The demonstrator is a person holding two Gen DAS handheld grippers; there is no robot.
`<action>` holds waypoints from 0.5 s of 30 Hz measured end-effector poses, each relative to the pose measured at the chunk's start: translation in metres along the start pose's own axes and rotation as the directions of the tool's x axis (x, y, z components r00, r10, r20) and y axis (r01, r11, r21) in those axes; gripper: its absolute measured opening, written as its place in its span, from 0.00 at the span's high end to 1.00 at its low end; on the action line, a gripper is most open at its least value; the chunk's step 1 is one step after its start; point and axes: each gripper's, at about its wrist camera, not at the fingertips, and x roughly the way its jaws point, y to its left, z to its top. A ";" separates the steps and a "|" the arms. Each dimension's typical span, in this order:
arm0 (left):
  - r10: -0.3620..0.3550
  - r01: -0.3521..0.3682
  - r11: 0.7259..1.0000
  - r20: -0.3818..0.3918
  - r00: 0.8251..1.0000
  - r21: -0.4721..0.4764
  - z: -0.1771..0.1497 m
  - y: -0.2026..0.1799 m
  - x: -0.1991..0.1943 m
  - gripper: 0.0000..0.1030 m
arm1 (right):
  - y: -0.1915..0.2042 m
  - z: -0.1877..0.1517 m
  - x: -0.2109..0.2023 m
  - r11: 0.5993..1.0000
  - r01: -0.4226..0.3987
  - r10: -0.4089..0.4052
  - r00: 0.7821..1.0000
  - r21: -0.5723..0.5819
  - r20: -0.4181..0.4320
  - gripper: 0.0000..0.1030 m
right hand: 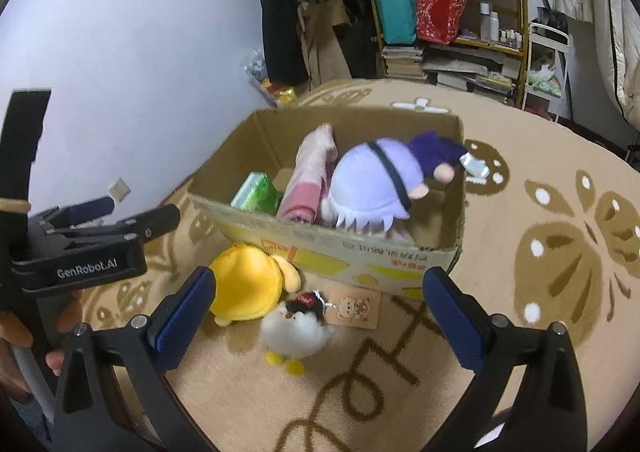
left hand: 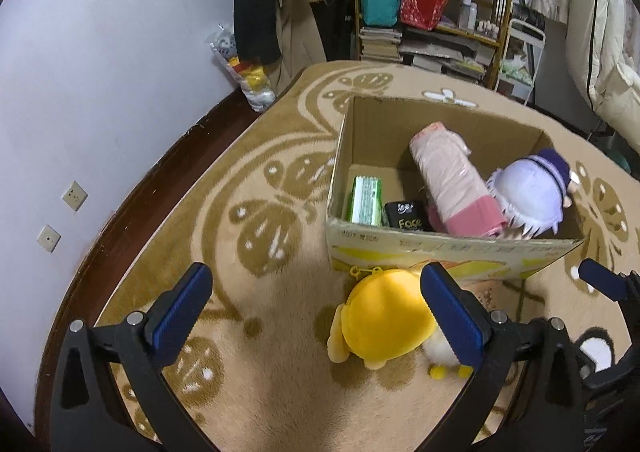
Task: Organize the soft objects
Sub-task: 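Grasp the yellow plush with the left tool while the right tool grasps the white penguin plush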
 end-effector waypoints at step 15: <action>-0.031 0.040 0.997 -0.128 0.991 0.069 -0.014 -0.021 0.045 0.00 | 0.010 -0.018 0.057 0.995 -0.008 -0.008 0.987 -0.098 -0.163 0.00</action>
